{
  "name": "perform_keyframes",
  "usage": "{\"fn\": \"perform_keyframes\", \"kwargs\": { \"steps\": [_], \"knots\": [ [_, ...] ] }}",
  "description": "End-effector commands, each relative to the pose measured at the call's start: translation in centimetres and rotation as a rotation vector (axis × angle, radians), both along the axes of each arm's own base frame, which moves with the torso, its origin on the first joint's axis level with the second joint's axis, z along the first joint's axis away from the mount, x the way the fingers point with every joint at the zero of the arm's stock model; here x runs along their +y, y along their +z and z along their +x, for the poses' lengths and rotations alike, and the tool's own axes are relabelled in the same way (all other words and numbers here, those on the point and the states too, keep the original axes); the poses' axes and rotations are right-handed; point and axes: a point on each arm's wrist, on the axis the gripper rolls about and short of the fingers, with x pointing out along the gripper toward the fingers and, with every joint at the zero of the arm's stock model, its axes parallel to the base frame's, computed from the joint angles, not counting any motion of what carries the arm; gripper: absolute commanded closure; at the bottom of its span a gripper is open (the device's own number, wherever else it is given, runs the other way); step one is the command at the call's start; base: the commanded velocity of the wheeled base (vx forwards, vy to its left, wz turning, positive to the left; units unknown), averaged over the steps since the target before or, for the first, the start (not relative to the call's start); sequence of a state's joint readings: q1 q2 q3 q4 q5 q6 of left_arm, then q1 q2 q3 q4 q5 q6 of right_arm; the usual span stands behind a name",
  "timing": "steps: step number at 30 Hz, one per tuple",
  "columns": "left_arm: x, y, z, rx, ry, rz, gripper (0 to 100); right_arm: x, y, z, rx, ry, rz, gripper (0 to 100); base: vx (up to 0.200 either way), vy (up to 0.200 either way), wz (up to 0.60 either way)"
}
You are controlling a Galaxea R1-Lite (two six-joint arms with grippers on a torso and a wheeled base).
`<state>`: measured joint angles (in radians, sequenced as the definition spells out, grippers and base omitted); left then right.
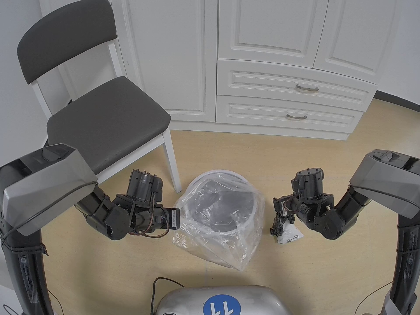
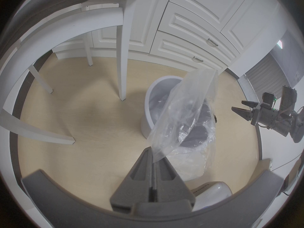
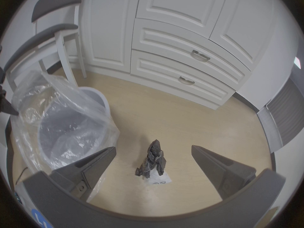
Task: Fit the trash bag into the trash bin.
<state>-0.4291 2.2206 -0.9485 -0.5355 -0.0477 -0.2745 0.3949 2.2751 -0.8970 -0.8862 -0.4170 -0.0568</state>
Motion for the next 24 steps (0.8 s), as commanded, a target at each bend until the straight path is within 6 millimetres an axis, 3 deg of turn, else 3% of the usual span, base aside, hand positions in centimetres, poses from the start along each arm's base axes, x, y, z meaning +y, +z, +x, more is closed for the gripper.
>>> {"fn": "perform_keyframes", "kwargs": {
  "steps": [1,11,13,17,24],
  "knots": [
    [0.5,0.1,0.1,0.0,0.009,0.0,100,0.1,-0.8,-1.1,0.008,0.008,0.035,0,0.0,0.0,0.0],
    [0.2,-1.1,0.9,-0.024,0.014,-0.011,100,0.2,-3.4,-2.0,-0.007,0.006,0.081,0,0.0,0.0,0.0],
    [0.1,-1.5,1.1,-0.041,0.018,-0.019,100,0.2,-3.3,-2.1,-0.019,0.011,0.084,0,0.0,0.0,0.0],
    [0.0,-3.0,1.6,-0.075,0.025,-0.034,100,1.4,-1.1,-3.4,-0.06,0.066,0.111,0,0.0,0.0,0.0],
    [1.0,-3.6,1.6,-0.057,0.035,-0.024,100,2.1,0.1,-4.5,-0.077,0.104,0.123,0,0.0,0.0,0.0]
  ]
}}
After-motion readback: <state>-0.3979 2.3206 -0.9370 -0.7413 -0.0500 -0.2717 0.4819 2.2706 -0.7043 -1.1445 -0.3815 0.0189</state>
